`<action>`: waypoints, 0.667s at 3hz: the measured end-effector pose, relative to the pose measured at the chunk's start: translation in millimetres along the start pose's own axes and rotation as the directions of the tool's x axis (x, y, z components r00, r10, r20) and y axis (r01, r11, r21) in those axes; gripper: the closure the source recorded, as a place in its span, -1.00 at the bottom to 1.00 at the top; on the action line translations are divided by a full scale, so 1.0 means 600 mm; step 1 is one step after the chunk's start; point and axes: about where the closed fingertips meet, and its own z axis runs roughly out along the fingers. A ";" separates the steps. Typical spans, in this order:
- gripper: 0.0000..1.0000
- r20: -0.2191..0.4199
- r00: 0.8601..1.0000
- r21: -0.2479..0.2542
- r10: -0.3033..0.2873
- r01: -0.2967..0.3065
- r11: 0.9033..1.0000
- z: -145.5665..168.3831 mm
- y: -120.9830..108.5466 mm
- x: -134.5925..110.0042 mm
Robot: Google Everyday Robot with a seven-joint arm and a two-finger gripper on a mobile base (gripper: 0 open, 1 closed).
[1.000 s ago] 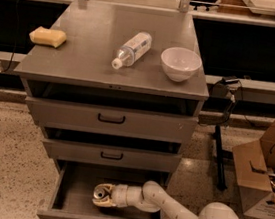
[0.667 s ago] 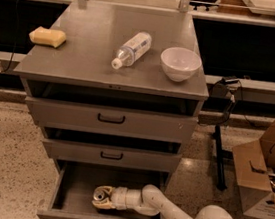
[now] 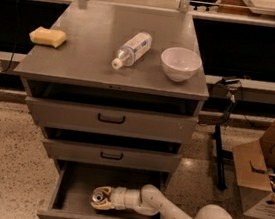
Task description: Place redbull can into bottom drawer
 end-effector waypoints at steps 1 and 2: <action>-0.75 0.002 1.000 -0.004 0.001 -0.001 1.000 0.003 0.002 -0.001; -1.00 0.003 1.000 -0.006 0.001 -0.001 1.000 0.006 0.005 -0.002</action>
Offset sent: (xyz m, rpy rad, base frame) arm -0.0011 0.0018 -0.0001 0.0014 0.0012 0.0026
